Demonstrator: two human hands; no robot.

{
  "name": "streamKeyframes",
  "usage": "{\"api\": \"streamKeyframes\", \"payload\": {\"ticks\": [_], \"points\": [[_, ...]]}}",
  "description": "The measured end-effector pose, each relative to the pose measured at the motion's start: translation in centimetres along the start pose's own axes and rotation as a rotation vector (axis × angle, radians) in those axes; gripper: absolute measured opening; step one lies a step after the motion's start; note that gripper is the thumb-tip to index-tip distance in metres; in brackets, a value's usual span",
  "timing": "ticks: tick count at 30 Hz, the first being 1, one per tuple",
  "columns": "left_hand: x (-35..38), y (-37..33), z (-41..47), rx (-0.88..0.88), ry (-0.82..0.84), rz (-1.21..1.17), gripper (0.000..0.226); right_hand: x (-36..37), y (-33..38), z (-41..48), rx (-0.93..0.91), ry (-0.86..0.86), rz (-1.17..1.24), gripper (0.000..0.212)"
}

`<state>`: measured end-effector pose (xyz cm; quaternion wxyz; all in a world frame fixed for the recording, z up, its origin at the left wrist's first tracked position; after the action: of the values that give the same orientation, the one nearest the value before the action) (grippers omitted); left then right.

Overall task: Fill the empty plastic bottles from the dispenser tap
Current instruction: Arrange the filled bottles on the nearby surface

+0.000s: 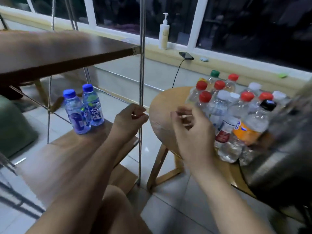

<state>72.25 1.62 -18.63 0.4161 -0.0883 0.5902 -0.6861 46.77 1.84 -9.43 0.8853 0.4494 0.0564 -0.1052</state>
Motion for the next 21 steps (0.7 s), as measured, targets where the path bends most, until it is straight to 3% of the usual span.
{"api": "streamKeyframes", "payload": {"ticks": [2,5,8,13,21], "points": [[2.0,-2.4,0.5,0.016,0.058,-0.055,0.021,-3.2,0.1,1.1,-0.041,-0.136,-0.065,0.014],[4.9,-5.9,0.8,0.034,0.142,-0.198,0.026,-6.1,0.2,2.7,-0.074,-0.202,-0.161,0.031],[7.7,-8.0,1.3,0.047,0.215,-0.276,0.035,-6.9,-0.7,4.2,-0.045,-0.143,-0.259,0.054],[11.6,-9.7,1.8,0.086,0.327,-0.305,0.057,-6.2,-1.8,5.2,-0.022,-0.053,-0.304,0.074],[13.5,-10.6,1.5,0.026,0.474,-0.446,0.039,-3.5,-2.8,5.3,-0.021,0.064,-0.339,0.081]]}}
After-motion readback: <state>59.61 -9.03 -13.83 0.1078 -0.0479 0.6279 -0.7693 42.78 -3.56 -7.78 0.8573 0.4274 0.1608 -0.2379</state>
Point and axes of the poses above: each hand's wrist, its own z-axis towards the middle knuckle, its own x-axis out of the palm, y = z × x, the point moved 9 cm from there along z, towards the middle knuckle, and after that the axes turned 8 degrees about -y, right-handed, at the moved point
